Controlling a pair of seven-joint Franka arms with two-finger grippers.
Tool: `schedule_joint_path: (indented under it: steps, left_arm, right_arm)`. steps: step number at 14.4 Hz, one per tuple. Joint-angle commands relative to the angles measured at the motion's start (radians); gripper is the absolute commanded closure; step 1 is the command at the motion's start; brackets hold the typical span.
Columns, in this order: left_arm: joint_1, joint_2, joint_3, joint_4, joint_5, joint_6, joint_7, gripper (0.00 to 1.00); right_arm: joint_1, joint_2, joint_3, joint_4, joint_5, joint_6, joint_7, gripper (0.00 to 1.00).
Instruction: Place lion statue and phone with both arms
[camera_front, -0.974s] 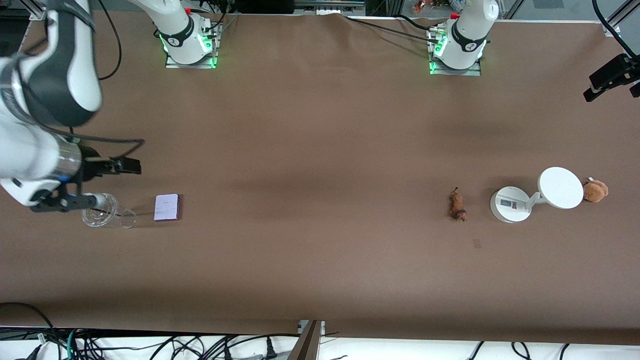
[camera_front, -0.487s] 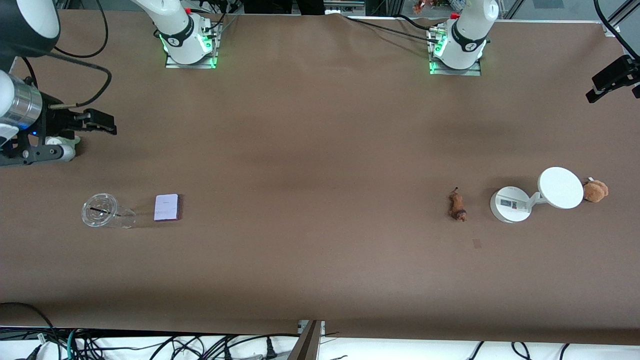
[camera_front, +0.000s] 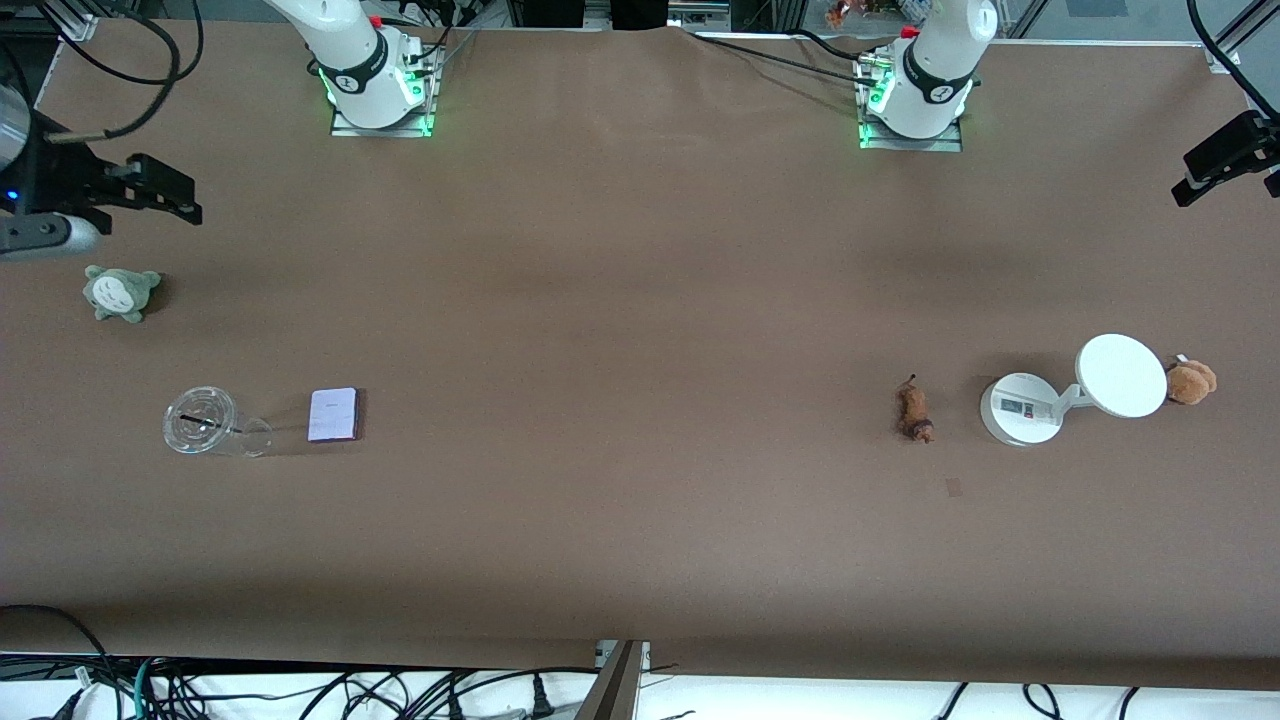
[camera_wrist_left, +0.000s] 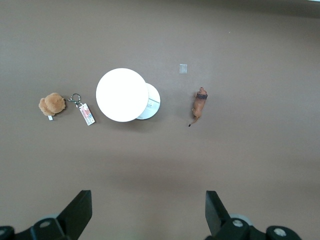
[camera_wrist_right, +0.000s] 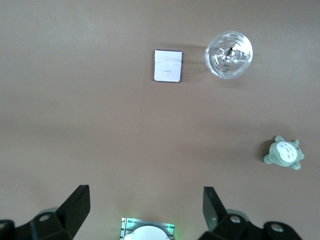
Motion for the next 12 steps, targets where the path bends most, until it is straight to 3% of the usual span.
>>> schedule_joint_path:
  steps: [1,6,12]
  left_arm:
    - [0.008,0.01,-0.009,0.025,-0.002,-0.002,0.002,0.0]
    - [0.008,0.01,-0.006,0.021,0.002,-0.002,0.004,0.0]
    - [0.011,0.01,-0.001,0.016,0.004,-0.004,0.01,0.0]
  right_arm:
    - [-0.035,-0.022,0.028,-0.044,-0.025,0.007,-0.009,0.0]
    - [-0.026,0.039,0.025,0.025,-0.028,-0.002,-0.013,0.0]
    - [-0.026,0.048,0.024,0.027,-0.029,0.001,-0.013,0.0]
